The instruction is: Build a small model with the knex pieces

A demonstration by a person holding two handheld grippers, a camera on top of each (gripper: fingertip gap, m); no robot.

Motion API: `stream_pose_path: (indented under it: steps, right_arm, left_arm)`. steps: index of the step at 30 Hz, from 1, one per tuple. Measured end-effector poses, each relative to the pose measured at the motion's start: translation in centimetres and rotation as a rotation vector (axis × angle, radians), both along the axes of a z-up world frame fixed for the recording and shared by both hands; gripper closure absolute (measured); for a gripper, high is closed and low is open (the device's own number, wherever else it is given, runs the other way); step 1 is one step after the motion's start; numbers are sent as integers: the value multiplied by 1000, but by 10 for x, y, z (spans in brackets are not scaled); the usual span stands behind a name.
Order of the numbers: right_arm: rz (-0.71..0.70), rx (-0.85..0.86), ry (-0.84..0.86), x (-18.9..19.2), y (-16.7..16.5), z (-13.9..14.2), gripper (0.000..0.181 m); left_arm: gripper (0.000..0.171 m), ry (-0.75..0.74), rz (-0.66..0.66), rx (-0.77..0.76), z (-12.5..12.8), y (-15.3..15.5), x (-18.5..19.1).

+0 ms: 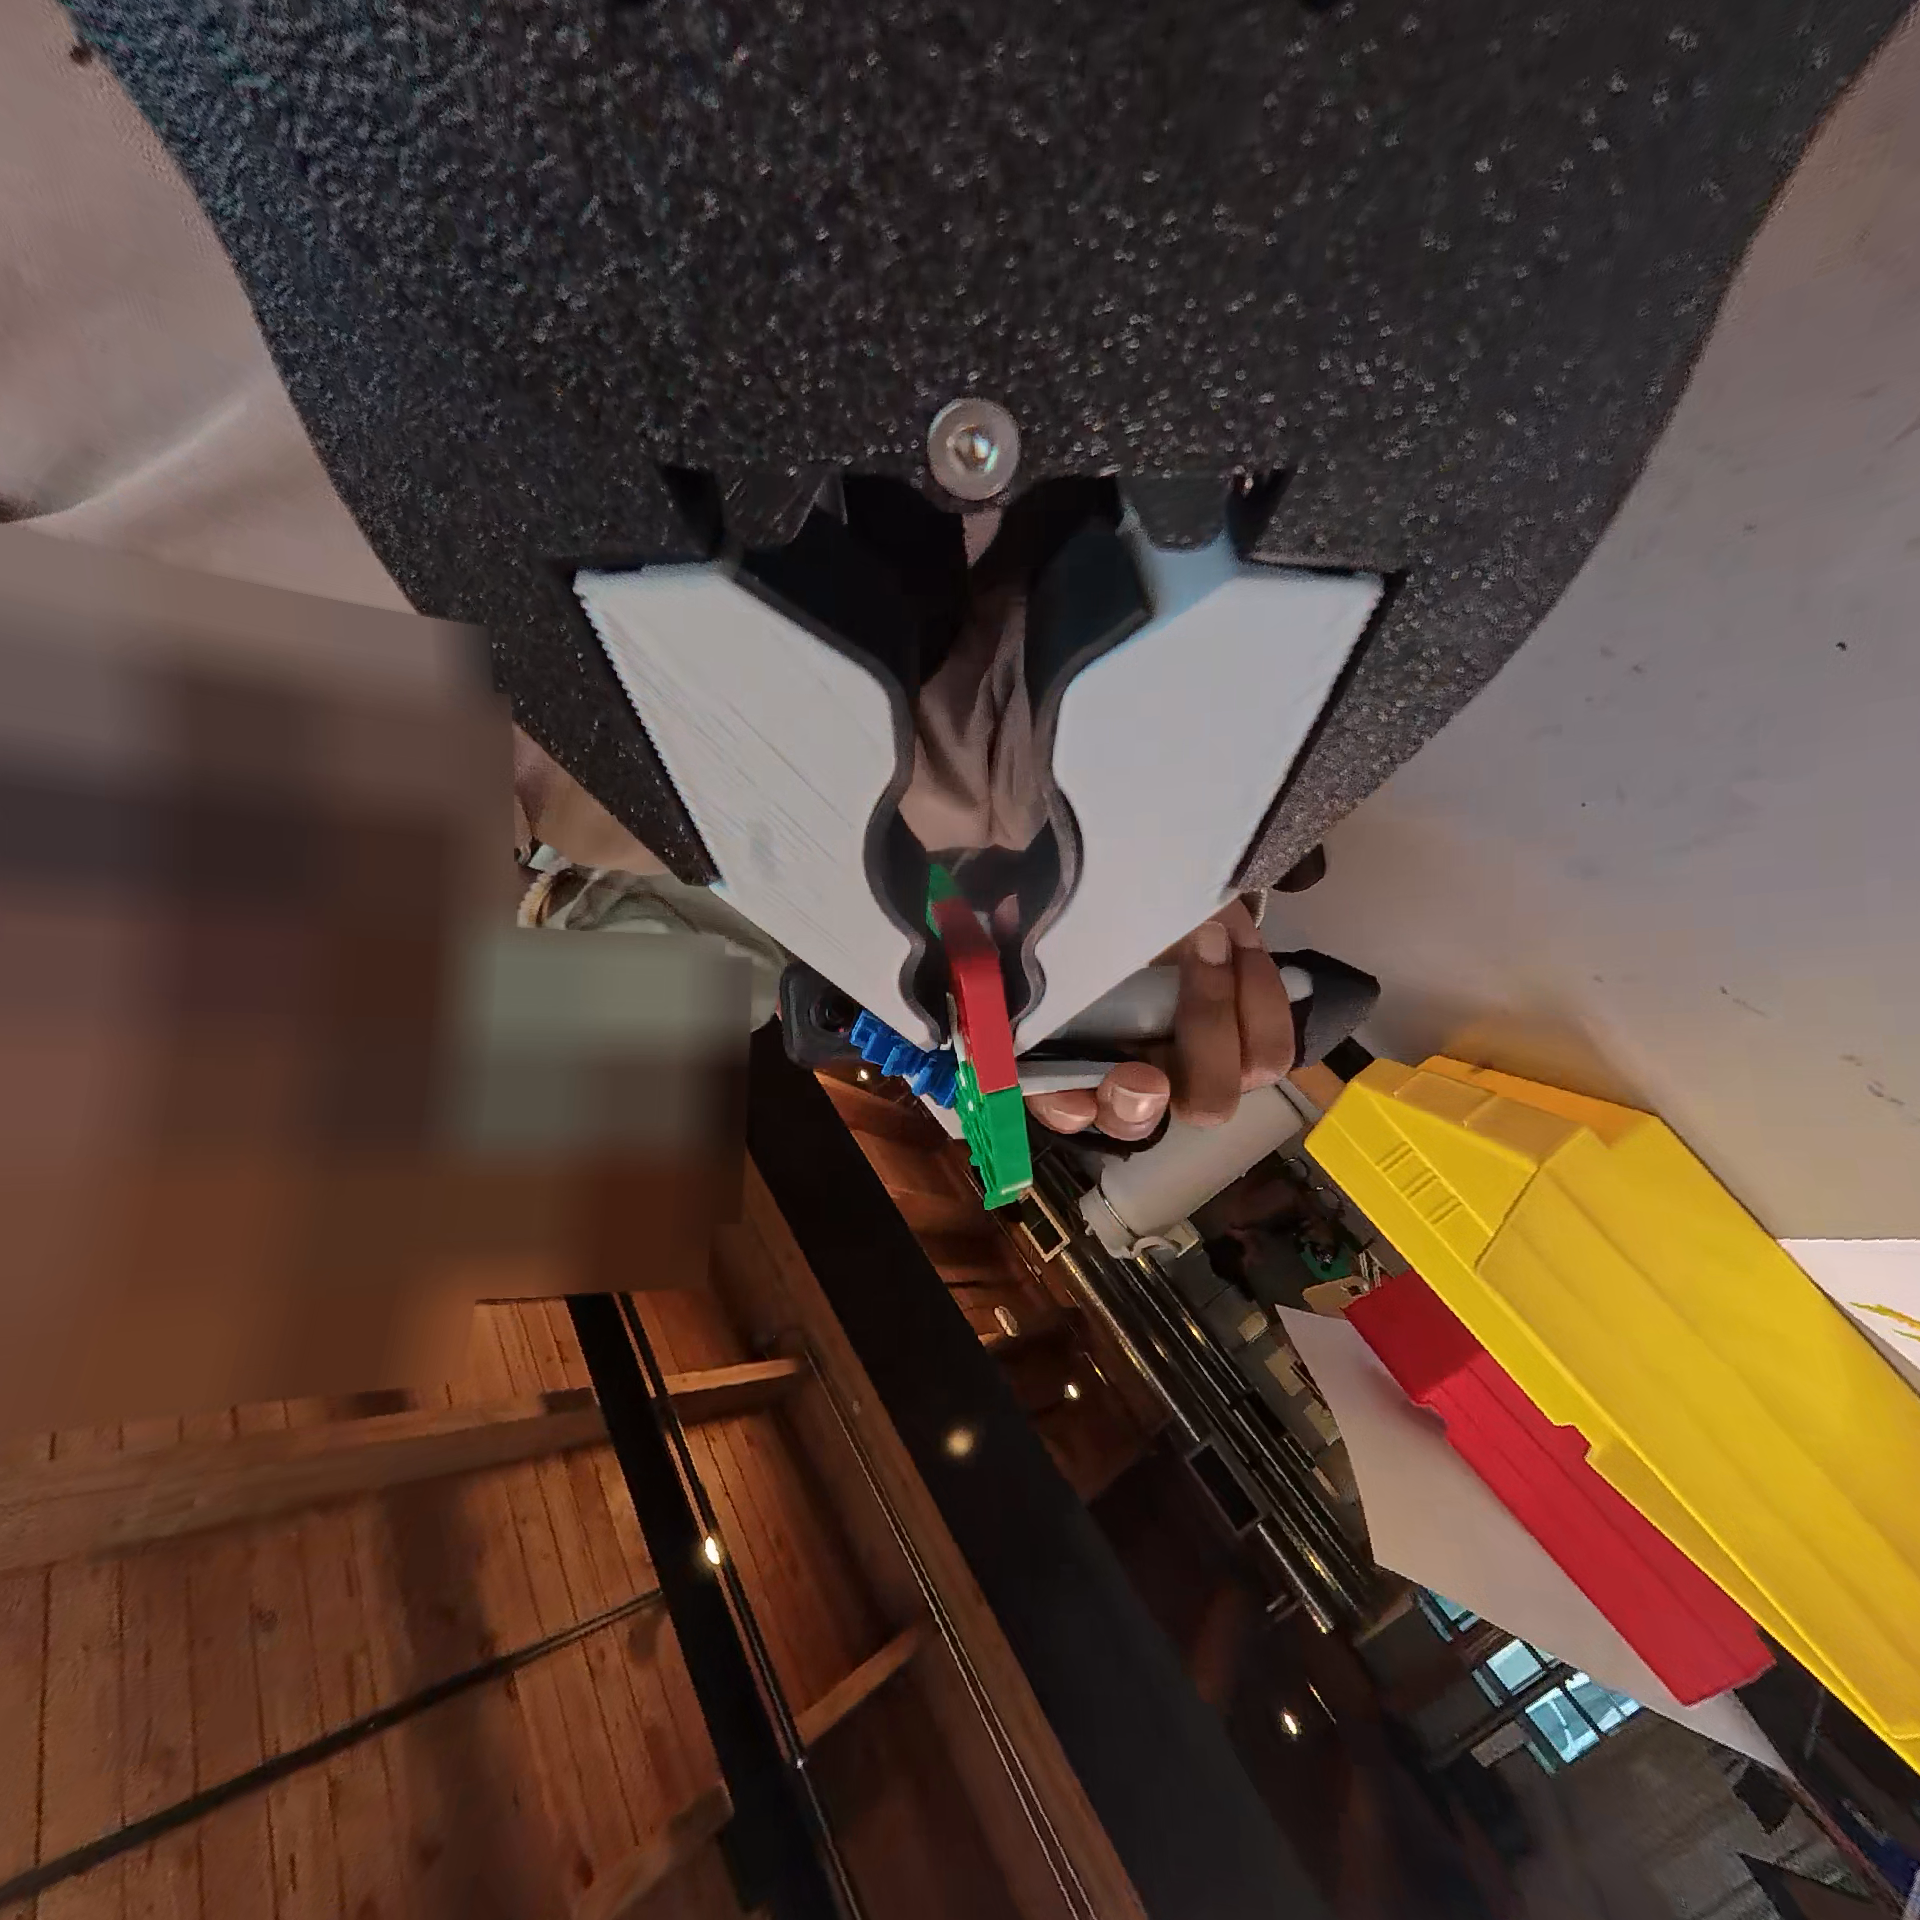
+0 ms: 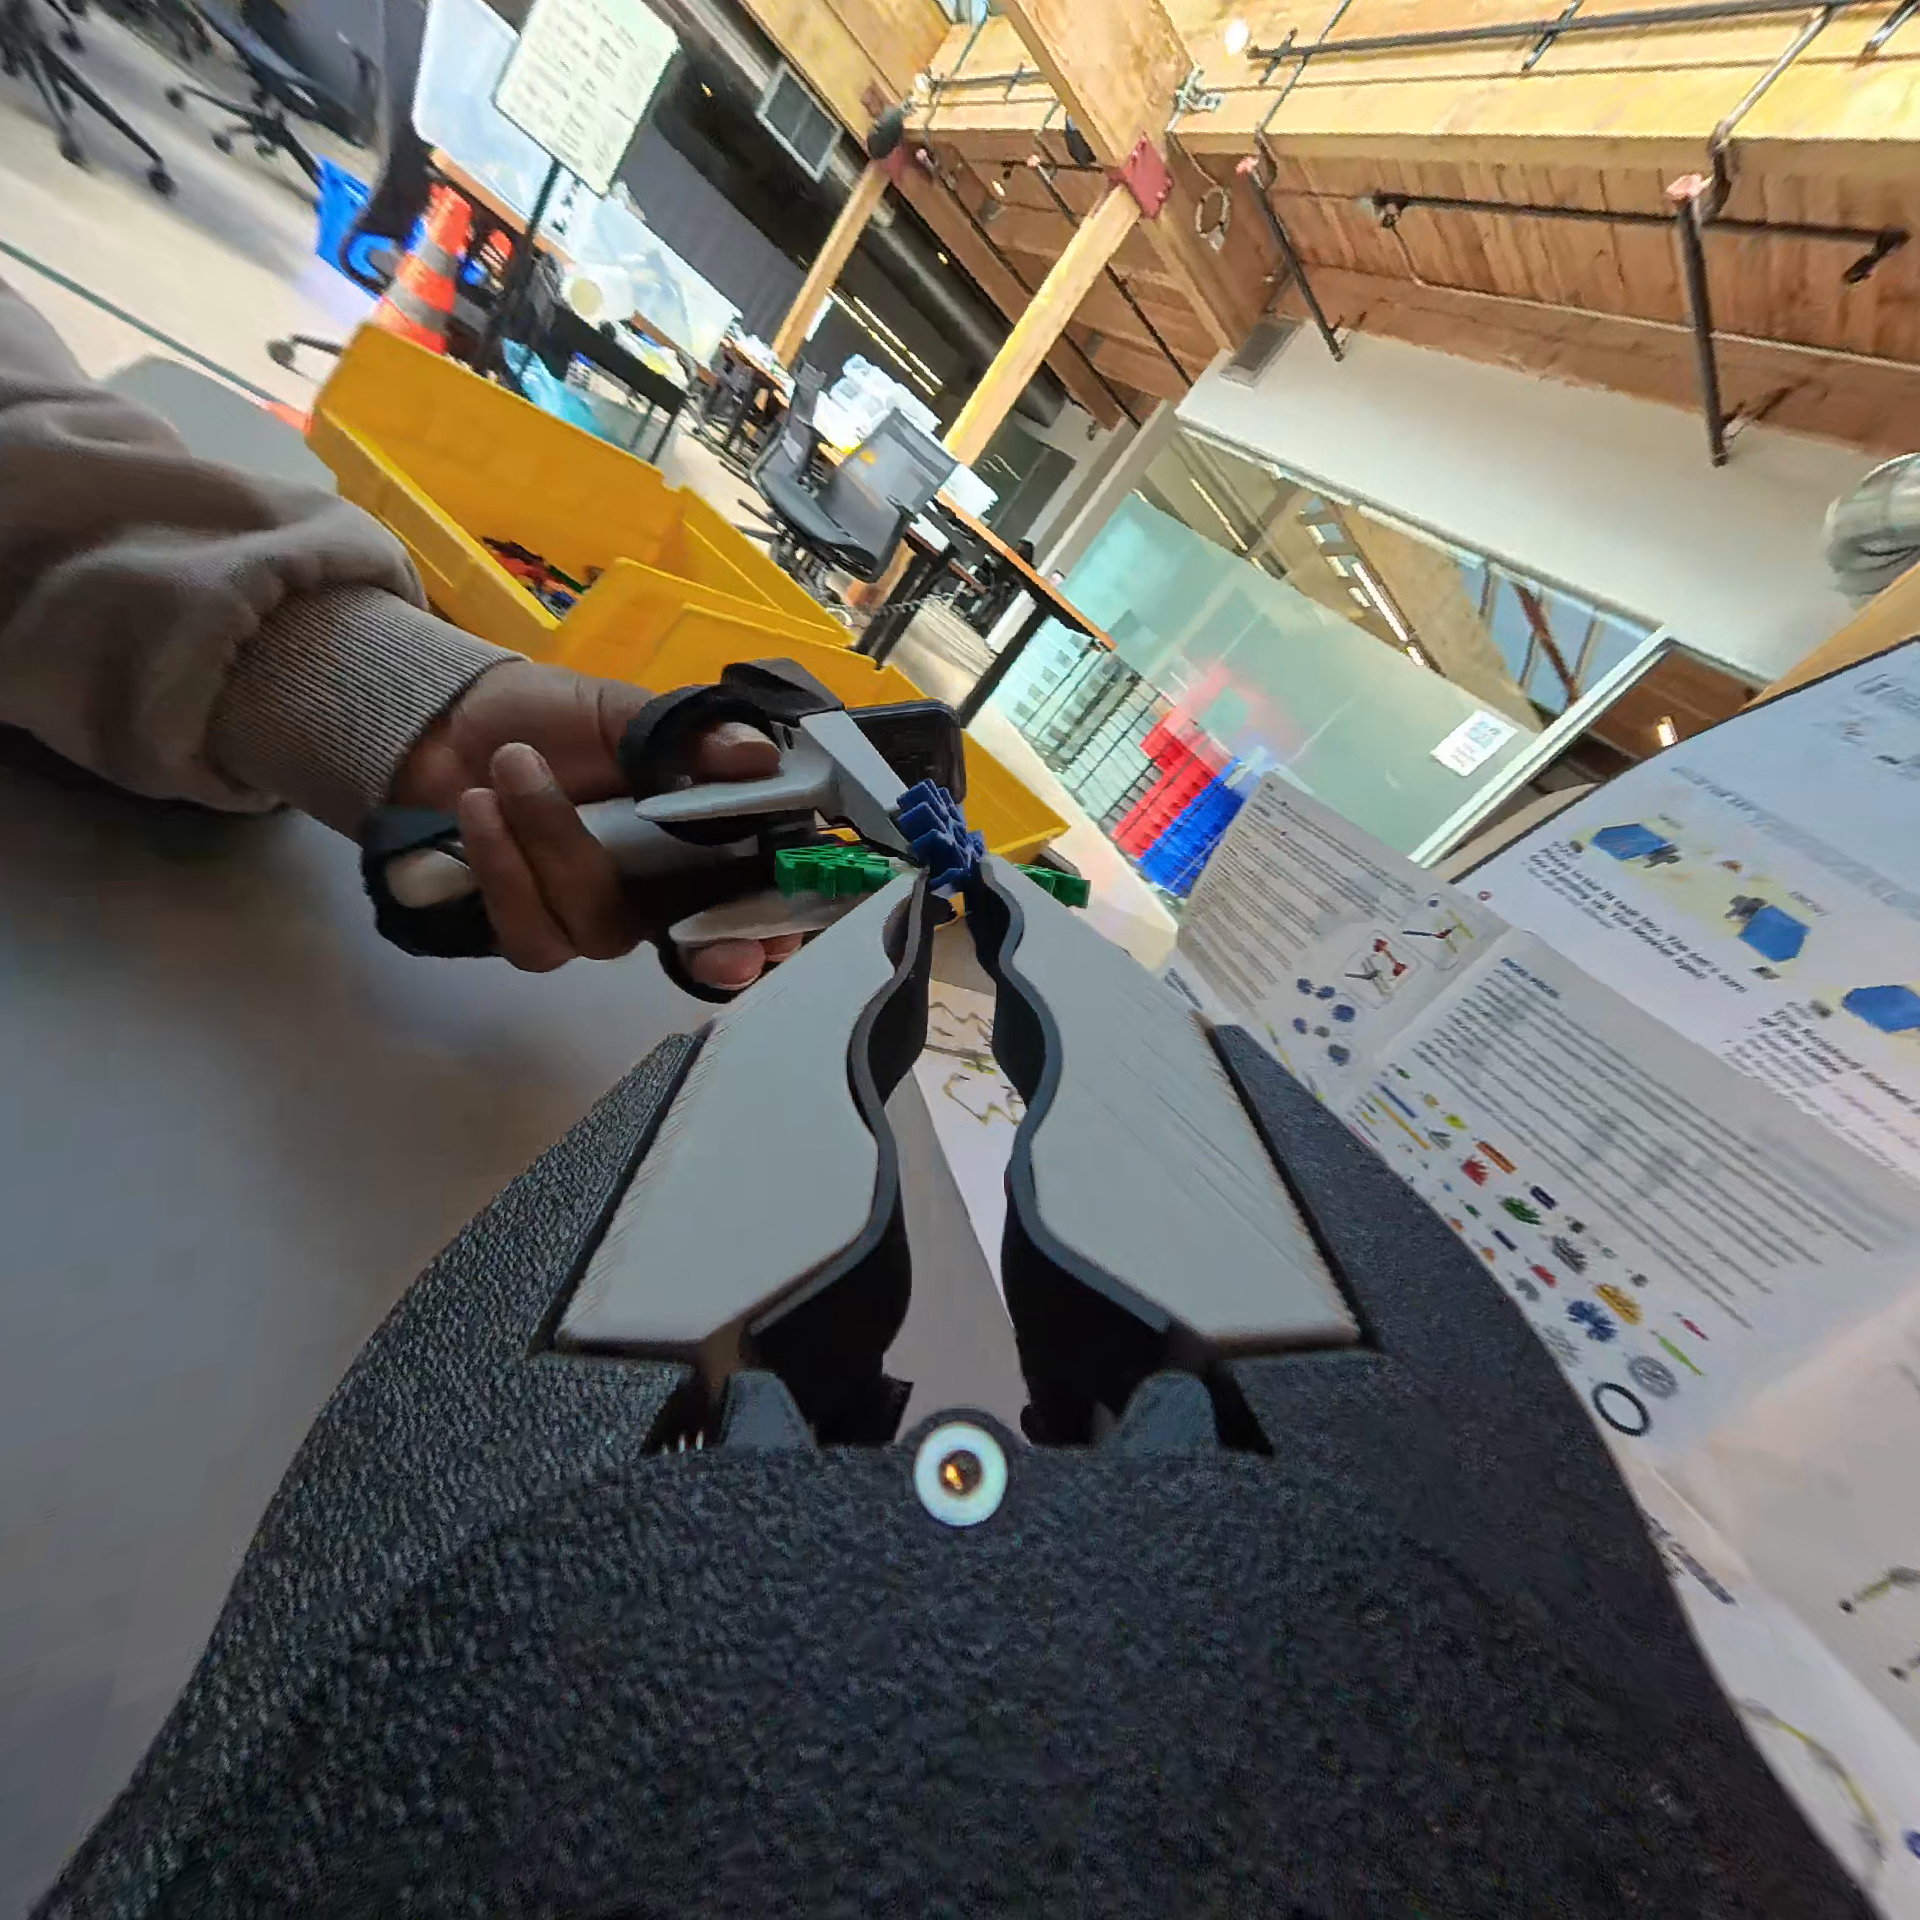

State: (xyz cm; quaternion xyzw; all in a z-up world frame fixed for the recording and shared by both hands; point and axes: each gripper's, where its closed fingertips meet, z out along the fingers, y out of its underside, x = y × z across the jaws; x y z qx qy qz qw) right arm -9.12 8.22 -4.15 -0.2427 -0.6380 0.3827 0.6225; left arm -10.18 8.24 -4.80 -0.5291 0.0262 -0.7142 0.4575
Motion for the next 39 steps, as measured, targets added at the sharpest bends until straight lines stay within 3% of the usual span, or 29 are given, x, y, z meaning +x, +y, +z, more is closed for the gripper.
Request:
stream_pose_path:
  steps: [1,10,22,25,33,39]
  right_arm:
    - [33,-22,-25,2,-4,0,176]
    - [211,-48,-290,14,-17,-13,175]
    - [-48,327,-66,8,-9,-8,174]
    - [-134,372,-23,5,-1,-4,164]
    - [-152,421,-24,2,-1,-12,166]
    - [-103,199,-66,-1,0,-12,173]
  left_arm:
    - [166,24,-12,18,1,-3,1]
    - [169,290,-150,114,-15,-22,15]
    - [168,212,-111,101,-7,-20,9]
    - [168,190,-87,85,-7,-17,7]
    - [168,97,-74,31,-9,-9,6]
    - [168,146,-42,68,-9,-9,4]
